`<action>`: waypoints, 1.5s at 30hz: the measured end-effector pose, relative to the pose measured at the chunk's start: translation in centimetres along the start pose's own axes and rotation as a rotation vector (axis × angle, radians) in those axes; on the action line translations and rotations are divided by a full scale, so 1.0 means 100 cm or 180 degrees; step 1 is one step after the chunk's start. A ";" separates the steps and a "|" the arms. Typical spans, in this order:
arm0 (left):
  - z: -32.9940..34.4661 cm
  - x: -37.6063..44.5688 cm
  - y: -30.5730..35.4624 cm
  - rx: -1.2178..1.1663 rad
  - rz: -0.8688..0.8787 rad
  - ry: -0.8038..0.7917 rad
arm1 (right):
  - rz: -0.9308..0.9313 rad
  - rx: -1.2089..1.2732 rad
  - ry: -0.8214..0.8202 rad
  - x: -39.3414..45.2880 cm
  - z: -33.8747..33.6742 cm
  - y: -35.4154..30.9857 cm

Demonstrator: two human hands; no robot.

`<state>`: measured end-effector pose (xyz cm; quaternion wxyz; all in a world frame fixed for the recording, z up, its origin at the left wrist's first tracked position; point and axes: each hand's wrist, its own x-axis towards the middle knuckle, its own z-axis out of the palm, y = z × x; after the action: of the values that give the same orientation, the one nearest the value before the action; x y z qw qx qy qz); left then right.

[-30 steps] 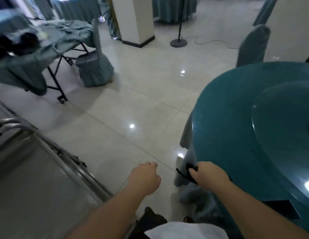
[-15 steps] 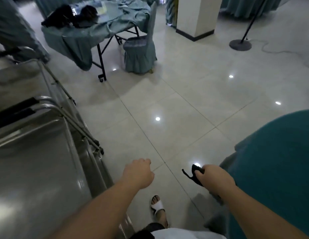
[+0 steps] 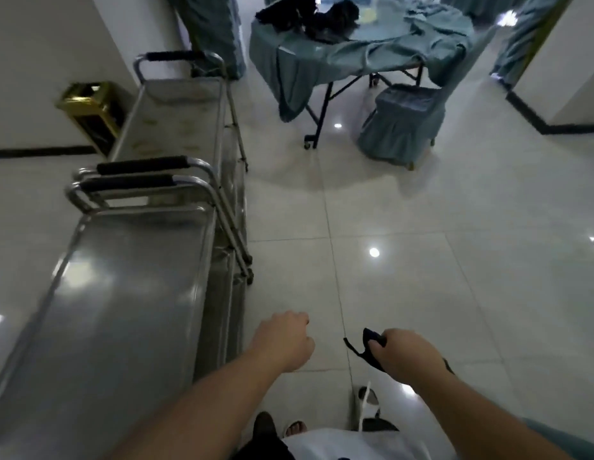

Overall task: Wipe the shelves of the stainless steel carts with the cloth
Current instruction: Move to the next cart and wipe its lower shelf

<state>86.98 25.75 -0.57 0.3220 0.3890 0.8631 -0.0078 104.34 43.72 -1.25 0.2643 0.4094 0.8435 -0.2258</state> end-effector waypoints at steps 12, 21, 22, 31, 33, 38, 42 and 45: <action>0.048 -0.009 -0.006 -0.1995 -0.2269 0.0596 | -0.2138 -0.1702 -0.0439 0.141 -0.084 -0.121; 0.147 -0.088 0.038 -0.3056 -0.3585 0.0934 | -0.2984 -0.2580 -0.1022 0.111 -0.007 -0.159; 0.157 -0.095 0.042 -0.3175 -0.3687 0.0972 | -0.3102 -0.2660 -0.1032 0.102 0.001 -0.164; 0.228 -0.136 0.065 -0.3852 -0.4359 0.1009 | -0.3833 -0.3092 -0.1223 0.050 0.070 -0.192; 0.234 -0.137 0.069 -0.4019 -0.4478 0.0992 | -0.3958 -0.3193 -0.1297 0.048 0.082 -0.194; 0.243 -0.130 0.070 -0.4337 -0.4848 0.1203 | -0.4139 -0.3431 -0.1548 0.056 0.119 -0.205; 0.261 -0.115 0.063 -0.4596 -0.5101 0.1266 | -0.4279 -0.3562 -0.1645 0.079 0.151 -0.212; 0.283 -0.101 0.054 -0.4704 -0.5155 0.1258 | -0.4323 -0.3581 -0.1674 0.095 0.179 -0.214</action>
<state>111.15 15.24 -16.06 0.2311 -0.5819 0.6905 0.3623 86.68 26.45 -17.30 0.4184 -0.4272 0.8011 0.0253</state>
